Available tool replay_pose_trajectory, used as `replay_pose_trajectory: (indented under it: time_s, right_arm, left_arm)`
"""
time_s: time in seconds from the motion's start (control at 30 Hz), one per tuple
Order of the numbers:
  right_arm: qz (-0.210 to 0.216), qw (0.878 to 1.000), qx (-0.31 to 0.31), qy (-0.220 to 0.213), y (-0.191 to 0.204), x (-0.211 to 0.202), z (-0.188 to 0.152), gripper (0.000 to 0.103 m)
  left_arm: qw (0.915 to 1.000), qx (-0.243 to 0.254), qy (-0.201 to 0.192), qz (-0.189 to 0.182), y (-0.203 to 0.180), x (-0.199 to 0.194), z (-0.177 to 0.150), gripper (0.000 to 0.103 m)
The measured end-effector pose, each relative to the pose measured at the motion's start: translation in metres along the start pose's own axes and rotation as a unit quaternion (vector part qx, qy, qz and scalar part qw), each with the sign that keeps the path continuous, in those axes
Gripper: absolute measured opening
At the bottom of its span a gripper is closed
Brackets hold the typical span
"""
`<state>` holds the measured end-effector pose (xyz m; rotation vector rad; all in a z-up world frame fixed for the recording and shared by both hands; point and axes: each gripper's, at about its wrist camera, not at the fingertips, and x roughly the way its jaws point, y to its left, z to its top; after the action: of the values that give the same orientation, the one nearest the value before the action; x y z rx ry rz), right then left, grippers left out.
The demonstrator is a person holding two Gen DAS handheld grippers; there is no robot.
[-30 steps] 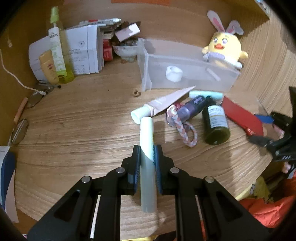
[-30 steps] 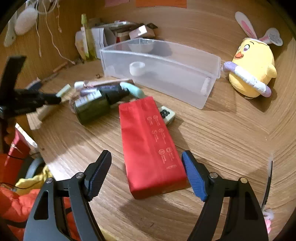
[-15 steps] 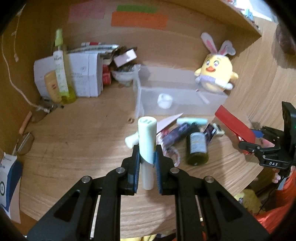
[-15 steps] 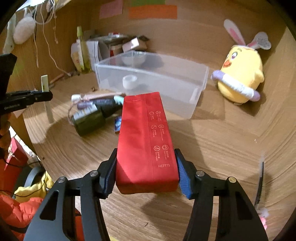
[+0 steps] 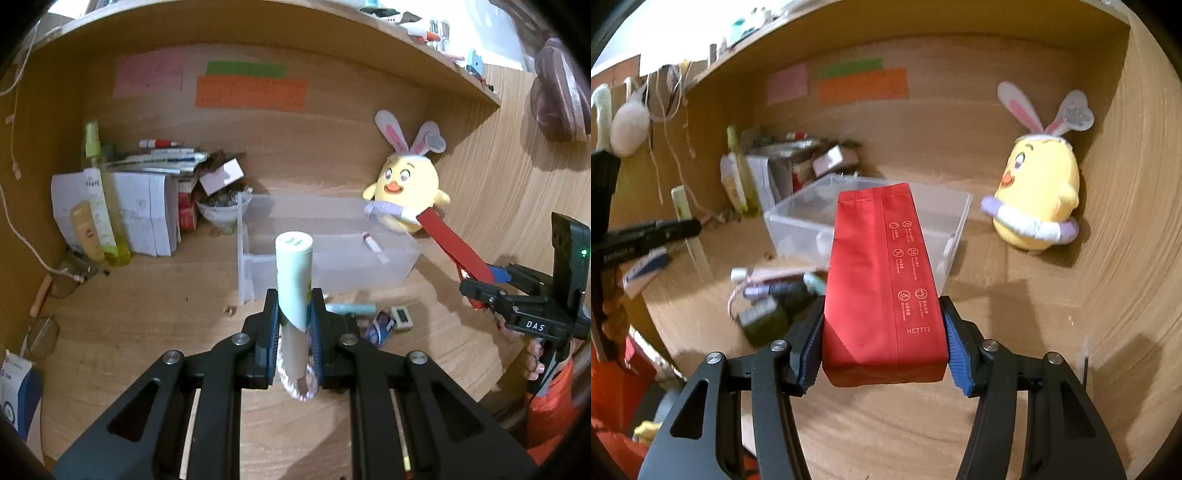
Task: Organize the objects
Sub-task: 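Carry the red pouch into the clear box with the right tool while the left tool drops the tube in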
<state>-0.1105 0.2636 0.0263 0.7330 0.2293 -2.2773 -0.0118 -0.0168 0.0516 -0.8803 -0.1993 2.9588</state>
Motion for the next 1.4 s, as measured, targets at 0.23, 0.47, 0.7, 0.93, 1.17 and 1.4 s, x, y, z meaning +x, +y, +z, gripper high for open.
replay_pose_trajectory:
  time_s: [0.23, 0.47, 0.7, 0.93, 1.17, 1.4]
  right_arm:
    - [0.011, 0.999, 0.017, -0.027, -0.004, 0.007, 0.026, 0.053]
    - [0.002, 0.999, 0.025, -0.038, -0.007, 0.024, 0.049, 0.053]
    - [0.004, 0.998, 0.036, -0.046, -0.013, 0.038, 0.071, 0.053]
    - [0.004, 0.998, 0.035, -0.054, -0.018, 0.051, 0.096, 0.053]
    - [-0.008, 0.999, 0.024, -0.031, -0.016, 0.082, 0.099, 0.053]
    - [-0.014, 1.000, 0.017, 0.007, -0.018, 0.118, 0.088, 0.053]
  left_arm:
    - [0.9998, 0.002, -0.019, 0.005, -0.001, 0.008, 0.024, 0.015]
    - [0.9994, -0.007, -0.032, 0.004, 0.002, 0.015, 0.047, 0.015]
    - [0.9990, -0.004, -0.041, 0.017, 0.004, 0.028, 0.065, 0.015]
    - [0.9989, -0.013, -0.035, 0.029, 0.017, 0.049, 0.080, 0.015]
    - [0.9997, -0.016, -0.015, 0.009, 0.024, 0.078, 0.084, 0.015]
    - [0.9991, 0.008, 0.011, 0.041, 0.018, 0.109, 0.081, 0.015]
